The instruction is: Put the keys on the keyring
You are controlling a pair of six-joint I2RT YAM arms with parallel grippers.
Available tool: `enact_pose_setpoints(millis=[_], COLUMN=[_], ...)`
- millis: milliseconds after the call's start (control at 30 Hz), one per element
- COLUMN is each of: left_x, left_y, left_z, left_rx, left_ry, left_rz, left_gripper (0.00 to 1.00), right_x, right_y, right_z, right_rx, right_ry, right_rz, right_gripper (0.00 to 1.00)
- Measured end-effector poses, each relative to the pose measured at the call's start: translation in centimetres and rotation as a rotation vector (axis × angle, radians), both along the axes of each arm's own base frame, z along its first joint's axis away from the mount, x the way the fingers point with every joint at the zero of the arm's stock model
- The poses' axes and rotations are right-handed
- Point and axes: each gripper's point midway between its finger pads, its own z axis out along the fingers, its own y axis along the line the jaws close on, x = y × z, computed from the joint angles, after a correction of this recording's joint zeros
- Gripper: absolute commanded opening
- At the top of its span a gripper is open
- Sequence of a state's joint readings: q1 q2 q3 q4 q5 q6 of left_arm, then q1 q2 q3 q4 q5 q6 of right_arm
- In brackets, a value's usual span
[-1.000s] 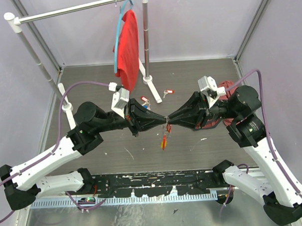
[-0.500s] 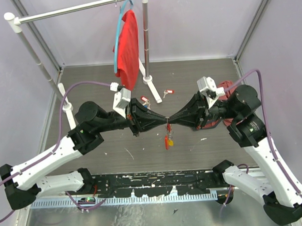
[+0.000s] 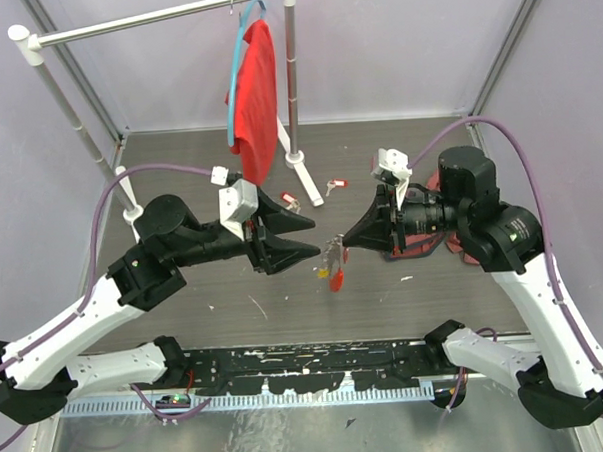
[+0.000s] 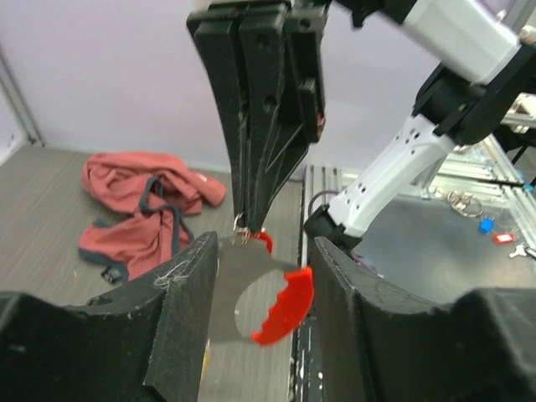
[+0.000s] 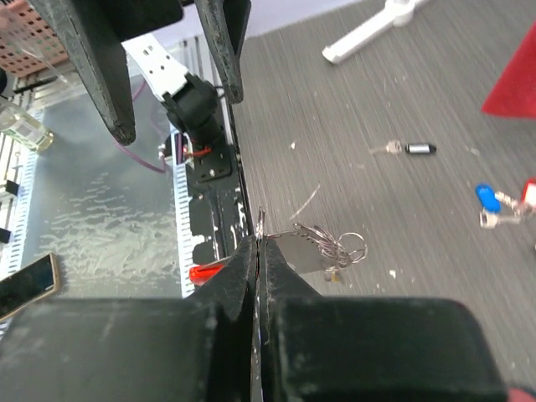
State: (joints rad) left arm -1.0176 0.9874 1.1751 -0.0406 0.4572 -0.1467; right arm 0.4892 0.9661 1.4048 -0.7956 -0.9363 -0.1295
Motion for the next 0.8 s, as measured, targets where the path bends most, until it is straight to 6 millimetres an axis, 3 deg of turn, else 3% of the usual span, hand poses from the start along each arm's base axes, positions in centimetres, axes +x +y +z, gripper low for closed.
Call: enact_pose_setpoints(millis=[333, 600, 700, 800], left_x=[1.4, 1.9, 1.9, 1.7], left_y=[0.2, 0.7, 1.0, 1.3], left_z=[-4.4, -7.2, -7.6, -7.8], left_rx=[0.136, 0.206, 0.227, 0.237], left_ry=[0.019, 0.034, 0.032, 0.022], left_rz=[0.072, 0.106, 0.111, 0.109], left_gripper=[0.55, 0.51, 0.51, 0.51], right_x=[0.2, -1.3, -0.7, -0.4], right_y=[-1.7, -0.1, 0.0, -0.1], right_z=[-2.9, -10.0, -10.8, -10.3], right_rx=[-0.275, -0.673, -0.720, -0.706], right_ry=[0.105, 0.196, 0.191, 0.176], right_rz=[-0.151, -0.185, -0.222, -0.244], right_gripper=[0.01, 0.01, 0.01, 0.01])
